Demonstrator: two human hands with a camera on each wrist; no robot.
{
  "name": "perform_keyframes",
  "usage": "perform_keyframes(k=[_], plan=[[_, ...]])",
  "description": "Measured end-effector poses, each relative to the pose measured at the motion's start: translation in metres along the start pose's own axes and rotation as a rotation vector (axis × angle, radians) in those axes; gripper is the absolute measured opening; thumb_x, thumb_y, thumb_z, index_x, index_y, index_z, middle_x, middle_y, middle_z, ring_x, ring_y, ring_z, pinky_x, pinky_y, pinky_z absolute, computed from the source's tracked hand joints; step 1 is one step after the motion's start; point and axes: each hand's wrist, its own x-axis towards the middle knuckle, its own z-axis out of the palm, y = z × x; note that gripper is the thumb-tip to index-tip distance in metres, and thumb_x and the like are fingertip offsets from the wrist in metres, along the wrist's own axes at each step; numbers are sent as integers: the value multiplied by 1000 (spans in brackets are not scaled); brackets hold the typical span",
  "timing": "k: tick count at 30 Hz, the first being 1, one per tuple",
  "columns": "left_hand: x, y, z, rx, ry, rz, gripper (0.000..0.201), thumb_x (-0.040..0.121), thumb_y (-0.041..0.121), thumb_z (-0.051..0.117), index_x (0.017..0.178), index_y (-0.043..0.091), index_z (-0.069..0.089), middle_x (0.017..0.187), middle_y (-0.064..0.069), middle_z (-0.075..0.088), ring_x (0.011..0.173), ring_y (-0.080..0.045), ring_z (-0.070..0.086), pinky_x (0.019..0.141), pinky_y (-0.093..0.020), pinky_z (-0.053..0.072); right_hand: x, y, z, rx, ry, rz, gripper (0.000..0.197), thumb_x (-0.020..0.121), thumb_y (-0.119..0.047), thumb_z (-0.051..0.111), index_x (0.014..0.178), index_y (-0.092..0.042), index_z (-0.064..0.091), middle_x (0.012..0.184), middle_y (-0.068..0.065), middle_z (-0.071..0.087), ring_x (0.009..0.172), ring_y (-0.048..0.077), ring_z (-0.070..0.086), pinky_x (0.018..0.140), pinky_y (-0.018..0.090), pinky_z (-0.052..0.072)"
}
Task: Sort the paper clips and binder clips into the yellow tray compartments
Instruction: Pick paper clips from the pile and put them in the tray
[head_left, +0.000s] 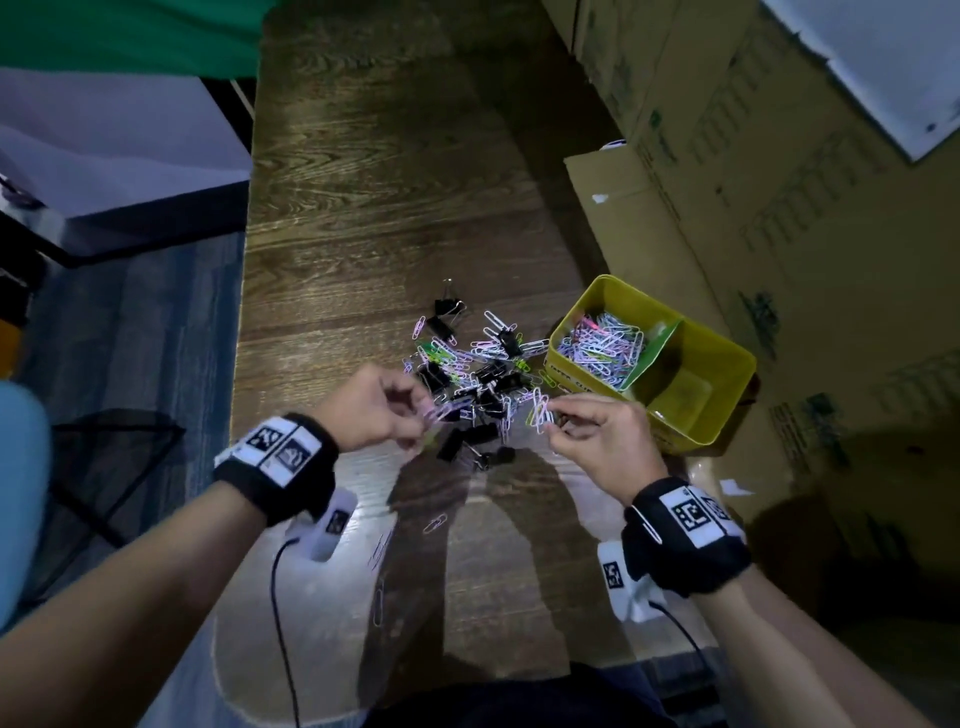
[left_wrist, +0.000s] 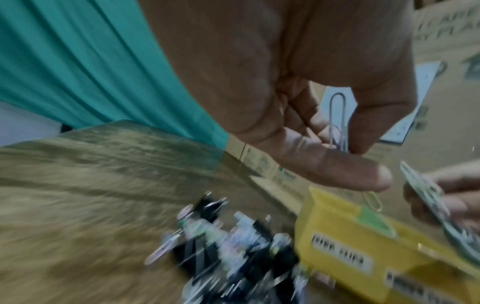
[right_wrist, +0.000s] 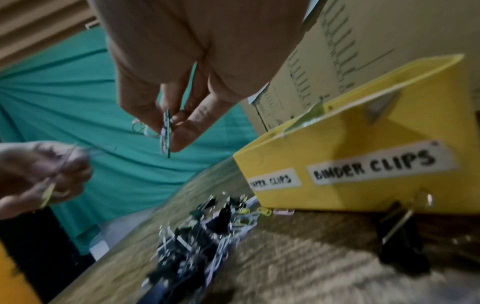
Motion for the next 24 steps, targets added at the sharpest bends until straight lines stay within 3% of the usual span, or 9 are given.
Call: perform_keyframes(k=[4,9,10,12,14,16,18,21,24], plan=[[50,69,13,-82,-44,144,9,77,-16,62,75,-7,59,54,-8,64,46,-18,59,53,-26,54,14,-2,-26,73,112,-47,32,74,-1,76,104,-11,68,96,0,69,76,4,68,73,22,58],[124,104,60,-30,-65,100,13,79,-5,64,73,7,61,58,-10,64,50,-24,61,57,-36,56,39,-2,-53,-22,294,-89,22,72,-1,76,94,-6,75,92,0,70,68,8,67,68,11,54],[135,106,70,17,-38,75,13,79,-2,65,72,9,62,59,-9,65,51,-23,63,59,-34,56,44,-2,-58,-75,314,-78,21,73,-3,76,93,-6,75,90,1,71,67,7,66,69,6,50],[150,107,89,142,-12,52,5,78,4,67,76,9,67,63,-6,67,52,-17,64,55,-19,52,55,-5,-67,-186,308,-13,20,74,-8,75,94,-8,76,85,2,71,68,7,62,70,-3,40],[155,109,99,291,-25,41,12,76,12,69,88,12,71,69,-1,66,57,-10,61,53,-11,44,66,-8,-73,-261,241,97,22,76,-12,73,98,-10,75,81,2,70,73,11,61,75,3,42],[157,103,102,355,-7,30,24,77,19,68,100,18,71,73,0,67,65,-12,62,64,-16,45,79,-7,-75,-305,178,200,25,77,-13,71,102,-11,73,84,6,72,79,16,64,86,20,49],[157,92,99,254,26,10,26,78,18,67,104,19,70,79,-2,72,70,-14,68,74,-23,53,93,0,-72,-380,112,265,27,79,-12,70,105,-9,71,91,10,72,86,20,65,92,29,50],[148,76,86,24,54,-31,11,83,10,64,90,17,69,78,-7,72,73,-23,70,78,-36,56,112,12,-60,-557,-16,324,28,84,-8,65,111,-10,67,107,15,68,93,28,64,90,38,53],[130,67,70,-85,76,-34,15,86,7,62,78,19,66,79,-13,71,78,-31,70,81,-47,56,120,13,-51,-659,-103,360,31,86,-4,62,116,-8,63,112,20,65,95,33,64,85,44,55]])
